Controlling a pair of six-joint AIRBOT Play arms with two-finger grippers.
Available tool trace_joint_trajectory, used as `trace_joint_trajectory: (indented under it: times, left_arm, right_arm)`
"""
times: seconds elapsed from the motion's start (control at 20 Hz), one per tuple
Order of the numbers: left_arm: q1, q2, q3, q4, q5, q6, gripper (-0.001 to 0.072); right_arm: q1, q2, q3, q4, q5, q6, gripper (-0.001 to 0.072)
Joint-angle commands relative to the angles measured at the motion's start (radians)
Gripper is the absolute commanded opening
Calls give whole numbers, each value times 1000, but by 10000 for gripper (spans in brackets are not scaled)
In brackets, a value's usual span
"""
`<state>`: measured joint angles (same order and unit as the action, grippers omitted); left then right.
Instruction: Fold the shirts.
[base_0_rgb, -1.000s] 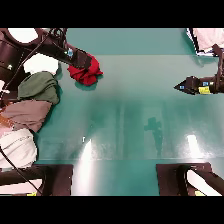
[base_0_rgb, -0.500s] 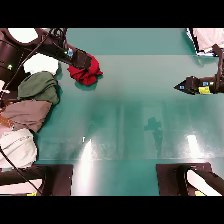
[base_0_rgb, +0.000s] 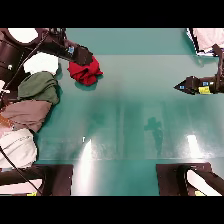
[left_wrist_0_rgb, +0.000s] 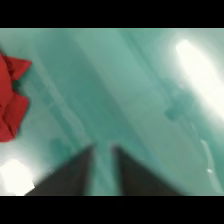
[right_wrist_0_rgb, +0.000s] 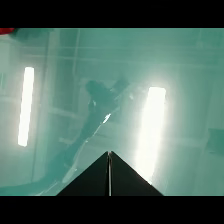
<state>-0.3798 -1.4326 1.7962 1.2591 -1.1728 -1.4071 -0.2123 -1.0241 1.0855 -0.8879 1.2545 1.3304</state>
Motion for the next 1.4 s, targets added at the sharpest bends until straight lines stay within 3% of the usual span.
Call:
trace_joint_trajectory:
  times: [0.0, 0.15, 0.35, 0.5, 0.75, 0.8, 0.85, 0.9, 1.05, 1.15, 1.25, 1.35]
  left_arm:
    - [5, -26, 0, 185, 65, -66, 670]
    - [53, -130, 0, 330, 89, -112, 670]
    - [121, -304, 0, 305, 216, -100, 671]
    - [128, -391, 0, 232, 275, -23, 671]
    - [128, -439, 1, 184, 327, -26, 663]
    - [128, -438, 2, 184, 335, -26, 453]
    - [128, -437, 11, 184, 329, -26, 75]
    - [128, -436, 28, 184, 315, -27, 25]
    - [122, -396, 156, 179, 226, -8, 23]
    - [114, -316, 264, 127, 200, 126, 23]
    - [92, -189, 310, 16, 156, 345, 23]
    - [56, -53, 306, -65, 84, 469, 23]
  right_arm:
    - [1, -1, 0, 6, -3, 1, 12]
    - [1, -1, 0, 5, 11, 1, 12]
    - [1, -1, 0, 5, 14, 1, 11]
    - [1, -1, 0, 5, 13, 1, 12]
    - [1, -1, 0, 5, 13, 1, 12]
    - [1, -1, 0, 5, 12, 1, 12]
    - [1, -1, 0, 5, 11, 1, 12]
    - [1, 0, 0, 5, 7, 1, 11]
    - [1, 0, 30, 6, 6, 1, 12]
    - [5, 0, 104, 6, 32, 1, 11]
    - [19, 0, 193, 6, 57, 1, 12]
    - [35, 0, 282, 6, 57, 1, 12]
